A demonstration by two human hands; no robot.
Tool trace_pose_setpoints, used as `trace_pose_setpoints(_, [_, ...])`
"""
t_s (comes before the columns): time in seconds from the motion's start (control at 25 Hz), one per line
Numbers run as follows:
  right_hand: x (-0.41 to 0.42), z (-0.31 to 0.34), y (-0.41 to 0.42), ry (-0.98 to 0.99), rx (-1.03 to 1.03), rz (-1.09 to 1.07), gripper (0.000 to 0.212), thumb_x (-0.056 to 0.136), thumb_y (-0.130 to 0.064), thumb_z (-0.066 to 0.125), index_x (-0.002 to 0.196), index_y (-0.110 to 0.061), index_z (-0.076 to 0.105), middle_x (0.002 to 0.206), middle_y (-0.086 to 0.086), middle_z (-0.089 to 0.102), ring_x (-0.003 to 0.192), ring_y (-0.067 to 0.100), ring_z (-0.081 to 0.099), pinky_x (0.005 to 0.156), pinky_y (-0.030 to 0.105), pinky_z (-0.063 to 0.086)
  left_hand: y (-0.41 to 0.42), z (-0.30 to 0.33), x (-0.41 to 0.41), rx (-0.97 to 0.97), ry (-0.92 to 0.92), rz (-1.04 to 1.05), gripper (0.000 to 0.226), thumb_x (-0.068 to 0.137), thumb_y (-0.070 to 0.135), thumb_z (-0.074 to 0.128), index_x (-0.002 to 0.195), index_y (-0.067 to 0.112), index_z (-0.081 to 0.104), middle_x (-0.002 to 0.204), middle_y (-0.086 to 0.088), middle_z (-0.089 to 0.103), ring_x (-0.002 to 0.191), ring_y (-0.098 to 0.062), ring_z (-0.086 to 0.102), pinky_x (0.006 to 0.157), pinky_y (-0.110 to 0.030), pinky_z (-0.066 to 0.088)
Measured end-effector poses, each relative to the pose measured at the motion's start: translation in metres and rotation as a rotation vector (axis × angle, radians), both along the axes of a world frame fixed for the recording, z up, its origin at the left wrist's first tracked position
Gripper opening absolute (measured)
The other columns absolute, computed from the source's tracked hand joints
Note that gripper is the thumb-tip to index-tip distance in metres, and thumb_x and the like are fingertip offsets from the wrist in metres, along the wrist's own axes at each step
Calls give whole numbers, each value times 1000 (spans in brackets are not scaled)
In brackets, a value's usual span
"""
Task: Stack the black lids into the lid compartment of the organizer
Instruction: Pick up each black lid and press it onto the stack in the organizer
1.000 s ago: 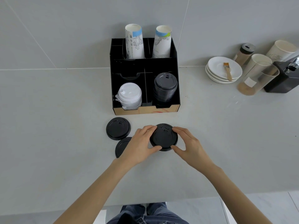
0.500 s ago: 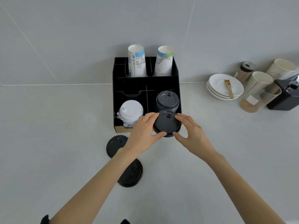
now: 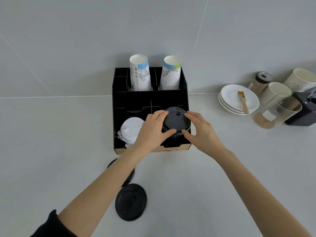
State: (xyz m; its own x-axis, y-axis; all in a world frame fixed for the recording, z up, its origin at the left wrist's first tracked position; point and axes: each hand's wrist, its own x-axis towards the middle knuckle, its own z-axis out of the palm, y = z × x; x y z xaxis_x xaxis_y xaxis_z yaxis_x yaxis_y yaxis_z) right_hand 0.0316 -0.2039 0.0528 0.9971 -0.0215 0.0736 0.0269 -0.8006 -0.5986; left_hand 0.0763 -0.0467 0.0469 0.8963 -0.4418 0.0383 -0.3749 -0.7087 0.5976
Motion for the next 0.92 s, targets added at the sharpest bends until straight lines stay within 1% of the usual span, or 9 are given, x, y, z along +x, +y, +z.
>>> trace_pose_setpoints(0.12, [12,-2,-6,20,3,-9,51,84,-13,57,131,-7,38,141,7,40,126,22,42,97,16,27,-7,-3,12,14,6,1,64,83,33,60,136,12,31,144,-4,36,128,-25,32,105,-35,32])
trace_pose_setpoints(0.36, [28,-12,-9,52,-15,-5,52,84,-13,57,132,-6,37,141,9,39,128,23,40,98,17,26,-12,-15,25,12,44,22,64,83,31,60,136,11,30,145,-4,36,128,-26,32,106,-35,33])
trace_pose_setpoints(0.44, [30,-16,-8,62,-19,0,52,84,-13,57,132,-6,37,142,10,38,129,23,39,101,20,27,-13,-19,26,6,63,22,64,83,31,60,136,11,29,145,-5,35,128,-26,32,106,-35,32])
trace_pose_setpoints(0.6, [31,-21,-6,95,-18,-27,54,85,-15,57,133,-7,34,143,10,36,132,24,34,108,29,29,-14,-22,29,15,54,7,63,84,30,59,137,11,29,145,-5,35,129,-26,31,107,-35,30])
trace_pose_setpoints(0.72, [32,-23,-5,108,-34,-26,55,86,-16,56,134,-7,32,144,10,34,133,25,30,109,31,27,-15,-22,30,24,60,2,63,85,31,57,138,11,27,147,-5,32,132,-25,28,108,-36,29])
trace_pose_setpoints(0.92, [32,-23,-5,98,-40,-23,55,85,-17,56,134,-6,32,144,11,35,132,26,30,109,33,28,-14,-22,29,53,48,-9,62,87,31,54,138,11,25,150,-5,29,133,-26,27,110,-34,27])
